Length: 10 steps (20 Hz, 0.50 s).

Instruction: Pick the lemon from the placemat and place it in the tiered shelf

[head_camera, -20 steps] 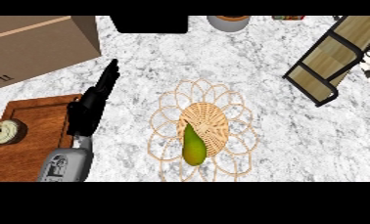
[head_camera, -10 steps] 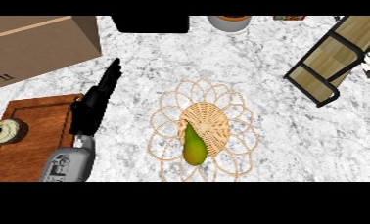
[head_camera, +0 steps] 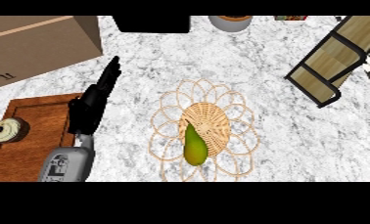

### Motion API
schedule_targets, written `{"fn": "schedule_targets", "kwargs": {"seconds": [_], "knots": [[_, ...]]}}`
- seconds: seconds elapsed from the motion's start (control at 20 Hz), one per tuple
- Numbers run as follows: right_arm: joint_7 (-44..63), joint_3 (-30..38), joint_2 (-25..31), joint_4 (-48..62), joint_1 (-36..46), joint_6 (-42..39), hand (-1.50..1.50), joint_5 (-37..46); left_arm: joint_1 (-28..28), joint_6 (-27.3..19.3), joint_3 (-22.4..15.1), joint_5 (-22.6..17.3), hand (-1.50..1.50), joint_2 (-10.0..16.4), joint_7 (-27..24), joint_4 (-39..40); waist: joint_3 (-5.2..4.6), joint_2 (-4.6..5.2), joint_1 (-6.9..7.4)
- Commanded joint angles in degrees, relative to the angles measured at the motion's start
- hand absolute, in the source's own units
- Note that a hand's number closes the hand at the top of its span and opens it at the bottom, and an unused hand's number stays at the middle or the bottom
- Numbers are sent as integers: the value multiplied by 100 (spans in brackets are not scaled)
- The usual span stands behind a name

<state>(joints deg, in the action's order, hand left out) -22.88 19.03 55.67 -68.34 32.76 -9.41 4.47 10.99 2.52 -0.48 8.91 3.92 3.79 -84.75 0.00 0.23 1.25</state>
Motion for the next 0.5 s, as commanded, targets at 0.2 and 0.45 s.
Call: {"fn": "schedule_targets", "kwargs": {"seconds": [0.2,0.45], "knots": [[-132,-398,-738,1057,945,557,150,472,-472,33,-150,-19,0,-96,-59,-369,0,-6,21],[-272,6,-820,1916,1455,-337,150,-402,7,-193,-158,136,0,-268,-98,116,0,6,-16]]}}
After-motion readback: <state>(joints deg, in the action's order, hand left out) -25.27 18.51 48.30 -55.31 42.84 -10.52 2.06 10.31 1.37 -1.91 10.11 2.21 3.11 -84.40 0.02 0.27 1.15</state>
